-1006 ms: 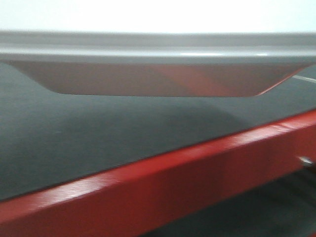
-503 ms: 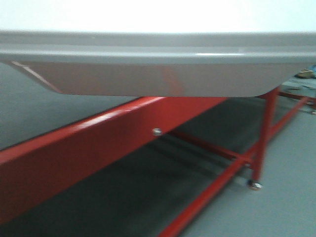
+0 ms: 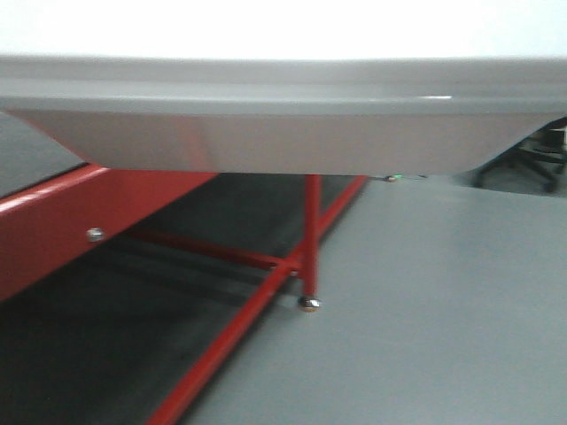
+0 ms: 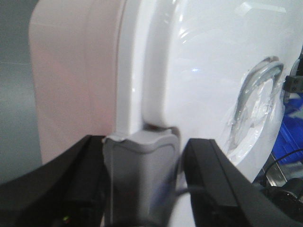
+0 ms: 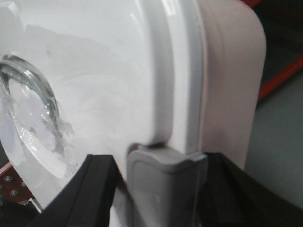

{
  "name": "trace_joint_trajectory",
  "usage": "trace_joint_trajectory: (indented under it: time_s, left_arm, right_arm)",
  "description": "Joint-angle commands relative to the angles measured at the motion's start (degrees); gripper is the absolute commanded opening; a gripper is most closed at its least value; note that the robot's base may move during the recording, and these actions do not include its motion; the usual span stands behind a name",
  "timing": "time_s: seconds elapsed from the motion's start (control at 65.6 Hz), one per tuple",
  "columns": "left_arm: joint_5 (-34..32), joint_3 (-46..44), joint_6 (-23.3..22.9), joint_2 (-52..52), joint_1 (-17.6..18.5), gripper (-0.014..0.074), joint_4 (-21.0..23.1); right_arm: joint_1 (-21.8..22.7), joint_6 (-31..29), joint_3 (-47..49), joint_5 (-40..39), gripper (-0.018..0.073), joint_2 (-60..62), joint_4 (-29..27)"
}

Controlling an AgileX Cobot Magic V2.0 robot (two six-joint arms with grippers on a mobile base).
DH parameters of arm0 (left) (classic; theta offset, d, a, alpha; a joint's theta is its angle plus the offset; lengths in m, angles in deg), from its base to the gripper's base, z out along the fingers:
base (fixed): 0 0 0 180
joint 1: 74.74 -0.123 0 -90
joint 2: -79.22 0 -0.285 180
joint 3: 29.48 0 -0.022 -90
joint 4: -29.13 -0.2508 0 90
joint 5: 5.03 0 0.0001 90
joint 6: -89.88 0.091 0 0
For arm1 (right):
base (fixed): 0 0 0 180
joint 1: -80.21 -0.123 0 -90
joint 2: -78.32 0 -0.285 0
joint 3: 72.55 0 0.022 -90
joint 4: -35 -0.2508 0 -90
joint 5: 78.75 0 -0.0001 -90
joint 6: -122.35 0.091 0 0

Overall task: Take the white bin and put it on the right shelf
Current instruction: 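Hold the bin raised with both grippers while the base turns, then hold the bin with both grippers while driving toward the shelving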

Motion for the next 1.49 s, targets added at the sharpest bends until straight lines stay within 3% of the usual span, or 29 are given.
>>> trace_joint_trajectory:
  time_s: [0.0, 1.478]
  left_arm:
    - [3.9, -1.8, 0.8, 1.3, 1.1, 0.0208, 8.7]
    - [3.9, -1.8, 0.8, 1.3, 1.1, 0.0208, 8.7]
  right_arm:
    - [-0.5, -0.7, 1.7, 6.7, 0.034, 0.9, -8.9]
    - [-0.5, -0.7, 1.7, 6.7, 0.034, 0.9, -8.9]
